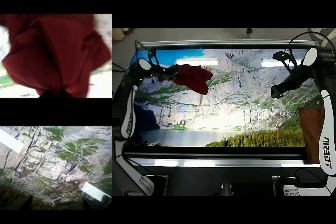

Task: Fold the shirts.

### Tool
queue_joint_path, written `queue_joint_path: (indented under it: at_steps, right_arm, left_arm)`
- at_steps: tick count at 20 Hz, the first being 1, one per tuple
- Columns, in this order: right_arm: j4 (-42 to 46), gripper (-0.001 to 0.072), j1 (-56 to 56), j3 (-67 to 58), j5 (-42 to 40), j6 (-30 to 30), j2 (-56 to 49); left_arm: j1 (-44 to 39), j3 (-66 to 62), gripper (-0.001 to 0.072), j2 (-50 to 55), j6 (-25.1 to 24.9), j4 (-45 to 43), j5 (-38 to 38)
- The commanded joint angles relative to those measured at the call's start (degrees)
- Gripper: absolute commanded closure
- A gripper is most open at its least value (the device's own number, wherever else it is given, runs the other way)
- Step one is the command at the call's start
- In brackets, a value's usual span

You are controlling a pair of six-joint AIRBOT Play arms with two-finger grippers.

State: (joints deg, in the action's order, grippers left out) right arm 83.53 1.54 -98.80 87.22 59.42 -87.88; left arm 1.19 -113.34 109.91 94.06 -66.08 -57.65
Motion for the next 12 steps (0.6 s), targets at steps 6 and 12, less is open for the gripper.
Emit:
queue_joint_path:
  at_steps: [6, 12]
  right_arm:
    - [8.22, 0.0026, 0.02, -0.07, -9.77, -2.47, 24.52]
    - [8.24, 0.0028, 0.02, -0.04, -4.5, -2.01, 39.8]
  left_arm:
    - [-18.93, 0.04, 0.0679, -38.71, -12.0, 0.55, -0.55]
    - [-38.36, 2.69, 0.0679, -42.47, -0.26, -19.91, -2.97]
